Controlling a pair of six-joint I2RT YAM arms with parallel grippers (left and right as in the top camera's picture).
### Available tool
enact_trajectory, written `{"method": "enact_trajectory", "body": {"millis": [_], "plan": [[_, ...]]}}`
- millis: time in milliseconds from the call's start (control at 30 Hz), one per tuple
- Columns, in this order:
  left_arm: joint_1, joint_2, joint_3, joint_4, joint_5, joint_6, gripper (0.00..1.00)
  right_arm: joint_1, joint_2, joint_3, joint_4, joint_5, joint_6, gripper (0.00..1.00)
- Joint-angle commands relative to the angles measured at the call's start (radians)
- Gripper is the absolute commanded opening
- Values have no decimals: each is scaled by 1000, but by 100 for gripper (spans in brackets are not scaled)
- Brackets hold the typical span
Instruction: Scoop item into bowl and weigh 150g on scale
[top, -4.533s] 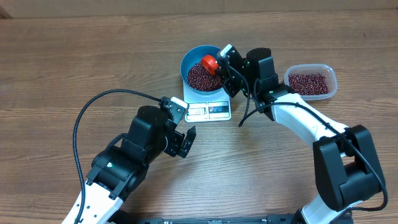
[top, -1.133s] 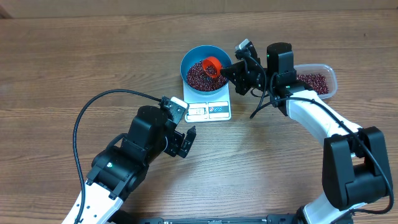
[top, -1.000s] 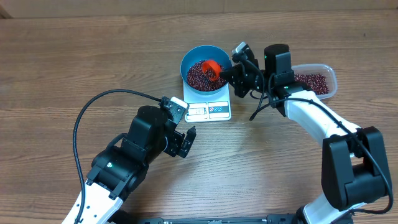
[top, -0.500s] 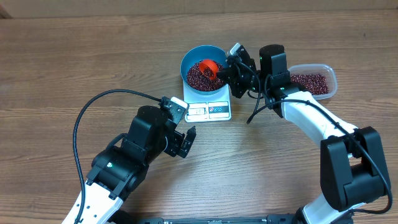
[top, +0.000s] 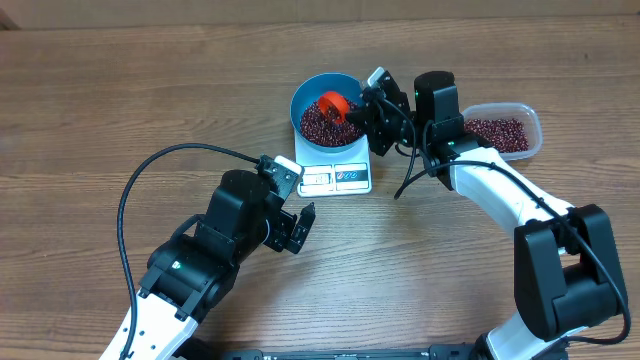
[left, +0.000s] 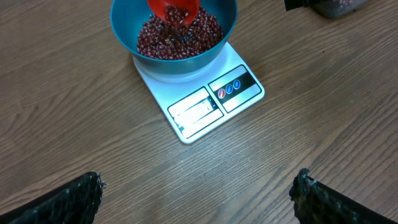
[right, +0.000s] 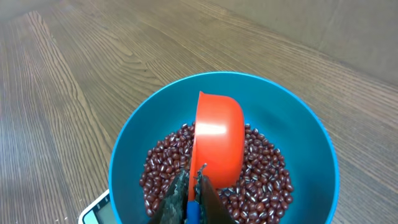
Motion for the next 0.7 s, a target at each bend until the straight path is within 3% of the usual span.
{"method": "enact_trajectory", "body": {"millis": [0, 100, 300, 667], "plan": [[-6, 2, 0, 3, 11, -16, 100, 7, -32, 26, -3, -5, 29, 4], [-6, 2, 0, 3, 11, -16, 100, 7, -32, 26, -6, -6, 77, 4], [-6, 2, 0, 3, 11, -16, 100, 2, -32, 26, -7, -43, 316, 4], [-6, 2, 0, 3, 11, -16, 99, 2, -32, 26, -7, -55, 348, 4]]}}
